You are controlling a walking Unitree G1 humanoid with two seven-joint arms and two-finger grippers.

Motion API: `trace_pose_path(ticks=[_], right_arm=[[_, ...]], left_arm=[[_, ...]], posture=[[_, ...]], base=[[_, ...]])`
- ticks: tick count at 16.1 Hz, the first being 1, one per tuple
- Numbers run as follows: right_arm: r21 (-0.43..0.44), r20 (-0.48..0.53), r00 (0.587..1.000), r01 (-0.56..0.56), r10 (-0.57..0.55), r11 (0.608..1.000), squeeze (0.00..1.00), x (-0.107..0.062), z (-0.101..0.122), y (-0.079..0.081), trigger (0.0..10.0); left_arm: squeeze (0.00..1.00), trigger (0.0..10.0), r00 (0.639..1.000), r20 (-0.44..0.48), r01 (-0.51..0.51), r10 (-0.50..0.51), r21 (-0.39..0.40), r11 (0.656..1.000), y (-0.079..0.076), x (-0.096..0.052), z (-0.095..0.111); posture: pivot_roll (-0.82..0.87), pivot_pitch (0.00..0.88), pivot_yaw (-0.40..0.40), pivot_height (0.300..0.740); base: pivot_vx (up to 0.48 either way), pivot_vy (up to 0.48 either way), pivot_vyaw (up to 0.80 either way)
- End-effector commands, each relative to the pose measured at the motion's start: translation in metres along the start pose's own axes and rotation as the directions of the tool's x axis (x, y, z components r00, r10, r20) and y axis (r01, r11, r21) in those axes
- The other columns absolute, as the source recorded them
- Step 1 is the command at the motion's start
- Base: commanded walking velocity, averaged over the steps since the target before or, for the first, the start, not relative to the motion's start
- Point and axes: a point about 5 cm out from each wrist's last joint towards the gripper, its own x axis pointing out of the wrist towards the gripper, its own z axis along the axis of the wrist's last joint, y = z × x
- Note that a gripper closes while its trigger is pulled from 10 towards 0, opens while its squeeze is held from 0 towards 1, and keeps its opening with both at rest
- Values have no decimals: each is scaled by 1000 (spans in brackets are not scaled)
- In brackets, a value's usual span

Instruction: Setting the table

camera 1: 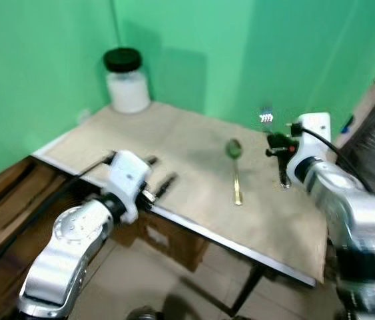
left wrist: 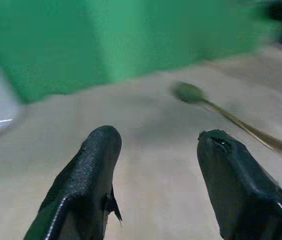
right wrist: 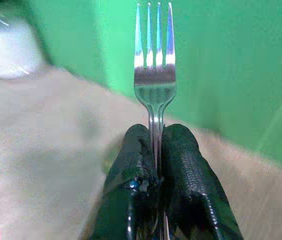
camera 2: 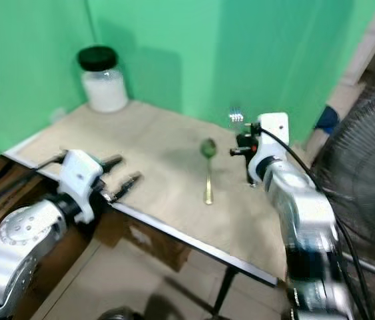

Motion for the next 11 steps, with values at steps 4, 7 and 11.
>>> trace_pose_path(ticks=[4, 7, 11], right_arm=[[-87, 169, 985, 1, 14, 996, 0, -23, 11, 28, 10000], [-79, 166, 986, 26, -12, 997, 0, -33, 10, 29, 10000], [-114, 167, 985, -23, 42, 993, 0, -39, 11, 40, 10000]], left_arm=[[0, 10000, 978, 80, -187, 190, -47, 981, -6, 5, 8], [0, 10000, 958, 96, -264, 272, -83, 961, -5, 3, 9], [0, 10000, 951, 89, -289, 296, -83, 954, -5, -1, 5]], posture=[[33, 0, 12, 740], [16, 0, 24, 740], [5, 0, 36, 740]], base=[[0, 0, -164], [0, 0, 0], [0, 0, -600]])
